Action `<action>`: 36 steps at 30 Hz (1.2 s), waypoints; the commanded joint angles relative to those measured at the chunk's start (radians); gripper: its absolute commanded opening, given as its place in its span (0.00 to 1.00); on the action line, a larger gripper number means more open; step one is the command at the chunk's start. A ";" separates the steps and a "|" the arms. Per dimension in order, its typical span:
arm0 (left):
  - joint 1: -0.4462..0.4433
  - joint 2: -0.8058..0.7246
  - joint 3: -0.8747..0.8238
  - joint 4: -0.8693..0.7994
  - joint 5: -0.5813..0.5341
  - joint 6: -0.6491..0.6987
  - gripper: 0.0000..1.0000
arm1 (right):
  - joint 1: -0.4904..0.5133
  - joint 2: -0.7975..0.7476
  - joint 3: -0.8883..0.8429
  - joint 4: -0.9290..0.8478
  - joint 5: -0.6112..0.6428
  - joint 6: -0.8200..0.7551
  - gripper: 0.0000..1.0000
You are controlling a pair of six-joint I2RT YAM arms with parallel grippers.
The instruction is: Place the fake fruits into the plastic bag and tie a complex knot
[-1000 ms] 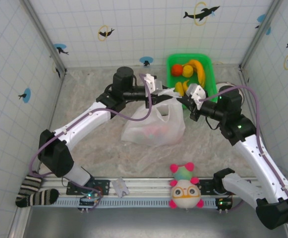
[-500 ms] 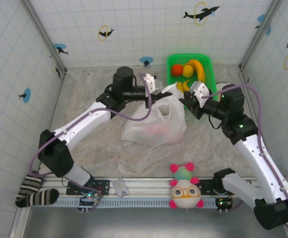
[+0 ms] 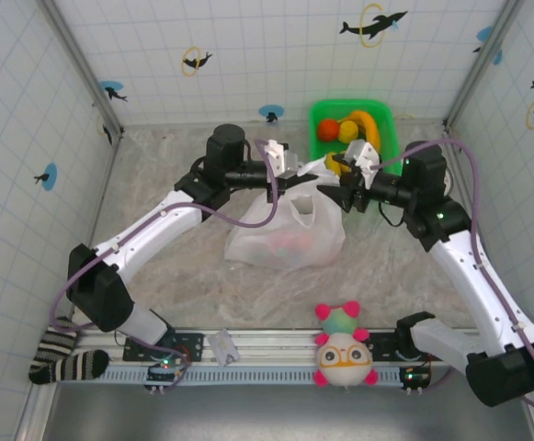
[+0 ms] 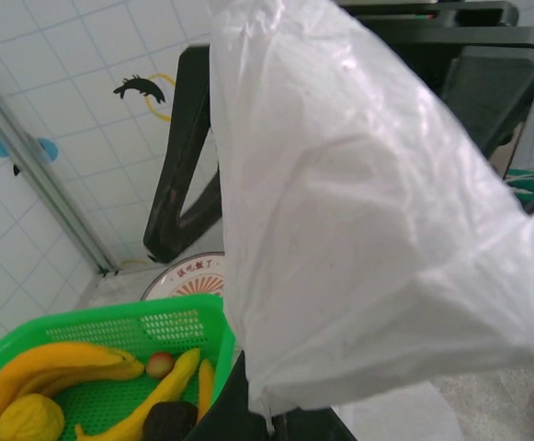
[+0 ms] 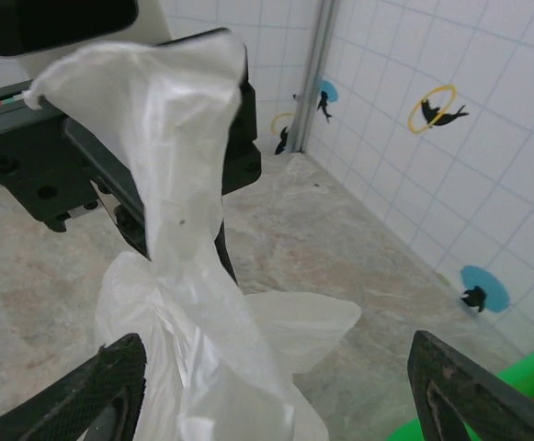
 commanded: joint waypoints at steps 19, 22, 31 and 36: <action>0.055 -0.114 -0.087 0.003 0.082 0.006 0.45 | 0.046 0.037 0.061 0.016 -0.068 -0.025 0.00; 0.054 -0.099 -0.090 0.011 0.090 -0.006 0.61 | 0.054 0.034 0.060 0.023 -0.068 -0.023 0.00; 0.049 -0.019 -0.048 0.046 0.079 -0.042 0.65 | 0.073 0.021 0.042 0.046 -0.078 -0.014 0.00; 0.047 -0.007 -0.043 0.046 0.071 -0.042 0.61 | 0.073 0.014 0.031 0.054 -0.103 -0.013 0.00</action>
